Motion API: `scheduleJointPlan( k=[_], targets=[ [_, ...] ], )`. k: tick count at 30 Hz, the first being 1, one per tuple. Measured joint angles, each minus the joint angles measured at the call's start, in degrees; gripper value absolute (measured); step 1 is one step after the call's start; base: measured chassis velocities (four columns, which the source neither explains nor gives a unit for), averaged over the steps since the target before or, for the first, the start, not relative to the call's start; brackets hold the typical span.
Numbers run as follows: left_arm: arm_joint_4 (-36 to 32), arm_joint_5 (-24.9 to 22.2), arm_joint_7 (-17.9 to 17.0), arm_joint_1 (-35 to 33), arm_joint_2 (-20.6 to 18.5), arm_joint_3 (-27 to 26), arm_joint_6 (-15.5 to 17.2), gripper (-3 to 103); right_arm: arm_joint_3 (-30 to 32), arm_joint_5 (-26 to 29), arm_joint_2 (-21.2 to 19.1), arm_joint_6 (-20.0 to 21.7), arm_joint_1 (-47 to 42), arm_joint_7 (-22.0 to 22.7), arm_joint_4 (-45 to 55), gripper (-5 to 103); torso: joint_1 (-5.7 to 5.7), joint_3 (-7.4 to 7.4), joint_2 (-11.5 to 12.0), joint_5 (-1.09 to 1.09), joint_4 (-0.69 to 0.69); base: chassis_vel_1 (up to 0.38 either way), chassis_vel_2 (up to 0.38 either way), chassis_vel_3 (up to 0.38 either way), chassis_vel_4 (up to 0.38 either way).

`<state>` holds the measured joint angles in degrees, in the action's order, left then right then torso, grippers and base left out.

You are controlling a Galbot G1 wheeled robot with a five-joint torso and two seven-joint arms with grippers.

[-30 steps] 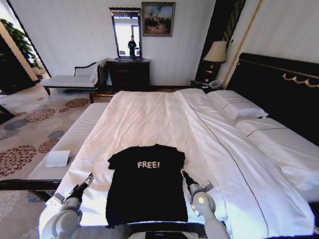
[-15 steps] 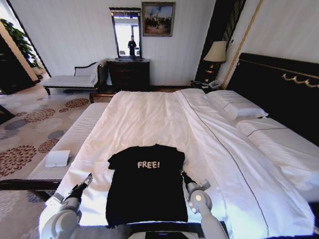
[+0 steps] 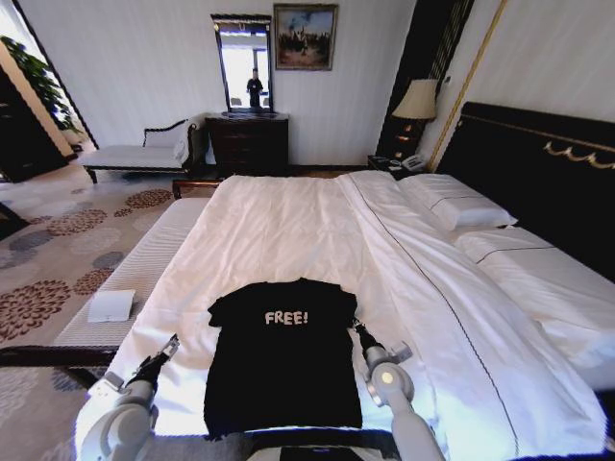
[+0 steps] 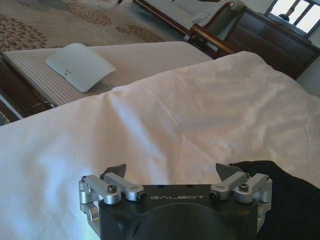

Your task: Fold the clothes on the bed.

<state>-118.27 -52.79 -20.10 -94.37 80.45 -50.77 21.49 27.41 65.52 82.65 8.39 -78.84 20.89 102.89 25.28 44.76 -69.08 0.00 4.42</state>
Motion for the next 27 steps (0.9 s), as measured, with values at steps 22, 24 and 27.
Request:
scheduleJointPlan(
  k=[22,24,27],
  targets=[
    [-0.3,0.3,-0.1,-0.6,0.6,0.0,-0.1,100,-0.4,1.0,0.8,0.4,1.3,-0.4,-3.3,44,0.0,0.0,0.0,0.0,0.0,0.0,0.0,0.0,0.0],
    [-0.3,0.4,-0.1,-0.6,0.6,0.1,-0.1,100,-0.4,1.3,1.0,0.3,1.5,-0.5,-3.4,33,0.0,0.0,0.0,0.0,0.0,0.0,0.0,0.0,0.0],
    [-0.4,0.4,-0.1,-0.6,0.5,0.1,-0.1,100,-0.4,1.3,1.1,0.2,1.5,-0.8,-3.4,22,0.0,0.0,0.0,0.0,0.0,0.0,0.0,0.0,0.0]
  ],
)
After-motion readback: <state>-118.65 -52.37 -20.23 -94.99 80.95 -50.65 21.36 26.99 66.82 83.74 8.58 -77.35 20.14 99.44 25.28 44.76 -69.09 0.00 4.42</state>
